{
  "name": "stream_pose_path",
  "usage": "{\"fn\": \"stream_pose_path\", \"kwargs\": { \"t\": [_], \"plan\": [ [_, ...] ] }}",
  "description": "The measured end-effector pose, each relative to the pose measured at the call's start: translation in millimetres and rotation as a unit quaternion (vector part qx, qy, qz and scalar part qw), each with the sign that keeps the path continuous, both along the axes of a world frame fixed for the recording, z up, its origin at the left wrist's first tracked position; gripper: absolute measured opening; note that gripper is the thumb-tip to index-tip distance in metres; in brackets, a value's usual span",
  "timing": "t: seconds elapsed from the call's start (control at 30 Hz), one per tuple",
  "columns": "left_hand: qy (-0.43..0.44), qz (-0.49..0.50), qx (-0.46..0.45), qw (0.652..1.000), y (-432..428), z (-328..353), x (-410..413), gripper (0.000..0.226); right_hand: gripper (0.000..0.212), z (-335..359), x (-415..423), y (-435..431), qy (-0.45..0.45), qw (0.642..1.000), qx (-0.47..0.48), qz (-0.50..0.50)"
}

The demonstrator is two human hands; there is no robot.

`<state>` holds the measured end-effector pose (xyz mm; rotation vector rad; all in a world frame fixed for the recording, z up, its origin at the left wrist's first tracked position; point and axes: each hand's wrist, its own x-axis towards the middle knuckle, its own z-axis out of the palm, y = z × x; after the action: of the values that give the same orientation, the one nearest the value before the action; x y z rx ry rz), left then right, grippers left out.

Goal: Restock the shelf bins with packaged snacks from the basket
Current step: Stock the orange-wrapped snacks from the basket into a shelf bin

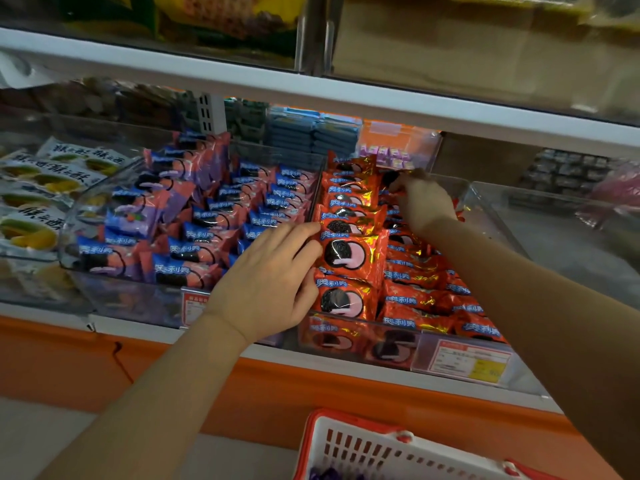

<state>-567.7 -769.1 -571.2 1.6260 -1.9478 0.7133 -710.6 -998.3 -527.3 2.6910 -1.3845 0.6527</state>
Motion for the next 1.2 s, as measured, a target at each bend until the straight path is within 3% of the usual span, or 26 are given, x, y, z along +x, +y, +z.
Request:
{"fn": "stream_pose_path", "kwargs": {
  "t": [0.27, 0.4, 0.6, 0.7, 0.83, 0.9, 0.97, 1.2],
  "plan": [
    [-0.035, 0.035, 0.04, 0.998, 2.1, 4.2, -3.2, 0.033, 0.043, 6.7, -19.6, 26.4, 0.043, 0.995, 0.072, 0.054],
    [-0.071, 0.095, 0.057, 0.991, 7.6, 4.4, -12.6, 0.024, 0.04, 12.0, -45.1, 68.5, 0.003, 0.995, 0.048, 0.087],
    [-0.063, 0.164, 0.061, 0.983, 30.0, 4.1, -47.0, 0.038, 0.038, 3.1, -115.2, 136.9, 0.027, 0.987, 0.0, 0.159],
    [-0.093, 0.119, 0.03, 0.988, 49.5, -12.2, -72.1, 0.03, 0.033, -14.4, -150.9, 156.2, 0.027, 0.973, -0.067, 0.217],
    [-0.109, 0.049, 0.06, 0.991, 75.5, -51.0, -114.5, 0.031, 0.026, -52.2, -192.5, 178.7, 0.061, 0.961, -0.121, 0.243],
    [-0.083, 0.023, 0.1, 0.991, 88.7, -72.6, -135.7, 0.023, 0.03, -76.4, -211.7, 189.6, 0.109, 0.955, -0.108, 0.255],
    [-0.061, 0.017, 0.182, 0.981, 98.5, -93.4, -151.5, 0.033, 0.041, -102.3, -232.1, 199.6, 0.158, 0.951, -0.074, 0.254],
    [-0.049, 0.003, 0.414, 0.909, 114.8, -159.7, -182.7, 0.044, 0.049, -199.3, -292.3, 226.8, 0.258, 0.934, 0.094, 0.228]
  ]
}}
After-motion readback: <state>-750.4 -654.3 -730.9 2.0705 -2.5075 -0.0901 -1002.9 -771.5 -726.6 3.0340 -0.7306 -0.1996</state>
